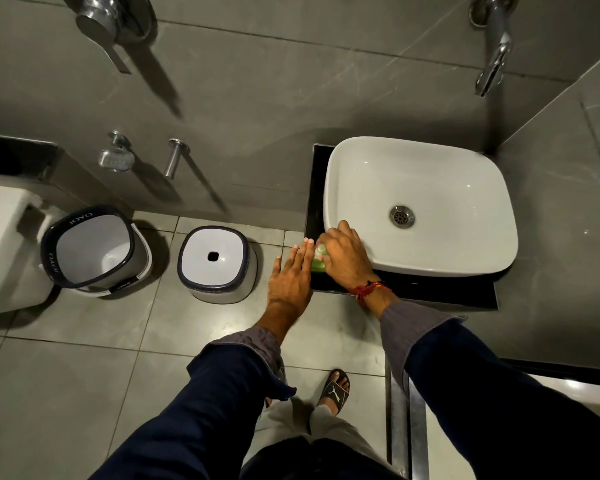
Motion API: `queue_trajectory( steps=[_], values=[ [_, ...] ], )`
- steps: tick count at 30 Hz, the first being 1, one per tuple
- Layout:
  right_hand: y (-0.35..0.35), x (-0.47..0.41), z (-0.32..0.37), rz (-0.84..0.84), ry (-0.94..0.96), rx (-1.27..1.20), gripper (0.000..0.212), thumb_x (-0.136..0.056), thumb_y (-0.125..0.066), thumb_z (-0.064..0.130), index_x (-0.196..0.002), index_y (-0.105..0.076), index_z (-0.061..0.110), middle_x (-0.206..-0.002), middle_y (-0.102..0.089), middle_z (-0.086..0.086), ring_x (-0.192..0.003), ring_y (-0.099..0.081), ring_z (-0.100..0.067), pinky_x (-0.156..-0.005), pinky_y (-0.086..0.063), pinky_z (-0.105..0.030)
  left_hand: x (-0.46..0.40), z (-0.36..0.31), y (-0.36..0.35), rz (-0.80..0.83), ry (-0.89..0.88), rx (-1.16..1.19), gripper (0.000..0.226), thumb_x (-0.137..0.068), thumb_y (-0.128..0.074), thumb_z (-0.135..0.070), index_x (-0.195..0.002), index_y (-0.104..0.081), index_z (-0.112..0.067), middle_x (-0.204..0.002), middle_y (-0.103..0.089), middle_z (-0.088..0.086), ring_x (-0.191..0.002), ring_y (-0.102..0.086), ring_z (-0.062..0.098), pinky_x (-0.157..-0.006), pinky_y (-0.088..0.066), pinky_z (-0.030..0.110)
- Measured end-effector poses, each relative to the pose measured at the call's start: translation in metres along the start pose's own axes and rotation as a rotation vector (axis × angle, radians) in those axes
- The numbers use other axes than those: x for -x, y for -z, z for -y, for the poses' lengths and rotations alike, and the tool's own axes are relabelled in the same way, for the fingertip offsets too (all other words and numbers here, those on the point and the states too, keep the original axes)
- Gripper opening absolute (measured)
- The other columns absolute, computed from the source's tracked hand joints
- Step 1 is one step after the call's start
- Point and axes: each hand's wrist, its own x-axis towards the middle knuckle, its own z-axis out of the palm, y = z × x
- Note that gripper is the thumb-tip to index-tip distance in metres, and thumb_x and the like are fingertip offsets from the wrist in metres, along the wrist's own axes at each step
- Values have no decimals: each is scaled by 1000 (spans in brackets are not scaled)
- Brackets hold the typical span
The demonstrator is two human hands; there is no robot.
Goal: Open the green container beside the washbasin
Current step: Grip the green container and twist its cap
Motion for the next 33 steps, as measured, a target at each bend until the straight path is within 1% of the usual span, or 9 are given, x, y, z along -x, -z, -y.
queue_trajectory(
  steps=[6, 10, 13, 16, 20, 23, 26, 28, 33],
  values=[
    [0, 1, -2, -14, -17, 78, 25, -86, -65, 16, -105, -67, 0, -104, -70, -15, -105, -54, -30, -87, -49, -38, -2, -5, 2, -3, 1, 4, 84, -105, -49, -23, -166, 9, -18, -176, 7, 0, -163, 1, 23, -132, -7, 53],
    [-3, 2, 7, 4, -45, 158, 26, -88, -66, 23, -98, -68, -1, -94, -71, -16, -98, -56, -30, -84, -51, -39, 1, -6, 2, 13, 16, -18, 83, -106, -47, -25, -165, 11, -17, -176, 10, 0, -163, 3, 23, -132, -8, 53],
    [-4, 5, 17, 59, -120, 250, 28, -89, -68, 29, -94, -70, 2, -89, -73, -14, -95, -59, -29, -81, -52, -38, 2, -9, 3, 22, 13, -39, 82, -107, -46, -27, -165, 11, -16, -175, 13, 0, -163, 4, 23, -132, -8, 52],
    [-5, 5, 30, 104, -253, 274, 26, -88, -72, 27, -95, -71, 2, -91, -74, -14, -97, -60, -30, -83, -54, -38, -1, -12, 5, 33, 4, -48, 81, -109, -45, -36, -165, 10, -15, -175, 14, 1, -163, 6, 23, -132, -8, 53],
    [-8, 3, 33, 64, -364, 139, 33, -95, -62, 30, -108, -66, 0, -103, -72, -17, -104, -58, -31, -89, -52, -39, -2, -9, 6, 42, 7, -54, 80, -109, -43, -38, -165, 9, -15, -175, 13, 1, -163, 6, 24, -132, -7, 53],
    [-9, 25, 25, -65, -407, -58, 44, -92, -62, 40, -111, -64, 0, -105, -69, -17, -102, -57, -30, -87, -52, -40, 3, -8, -2, 43, 28, -51, 79, -109, -44, -30, -165, 10, -17, -175, 12, 0, -163, 4, 23, -132, -6, 52],
    [-9, 50, 17, -169, -420, -151, 47, -89, -65, 36, -120, -58, 2, -109, -66, -15, -104, -55, -30, -84, -55, -41, 3, -12, -6, 33, 22, -27, 79, -108, -44, -26, -165, 10, -18, -176, 7, 0, -163, 0, 23, -131, -7, 52],
    [-9, 53, 18, -166, -418, -193, 44, -90, -64, 32, -123, -57, 3, -111, -66, -14, -106, -55, -28, -85, -55, -41, 0, -11, -4, 27, 21, -18, 79, -108, -44, -27, -165, 10, -19, -176, 6, 1, -163, -1, 23, -132, -8, 52],
    [-8, 48, 38, -133, -429, -270, 31, -90, -59, 21, -114, -64, 3, -107, -69, -15, -108, -55, -27, -91, -55, -41, 1, -6, 1, 37, 37, -36, 78, -109, -41, -34, -165, 11, -17, -176, 9, 1, -163, 1, 23, -132, -9, 52]
  ],
)
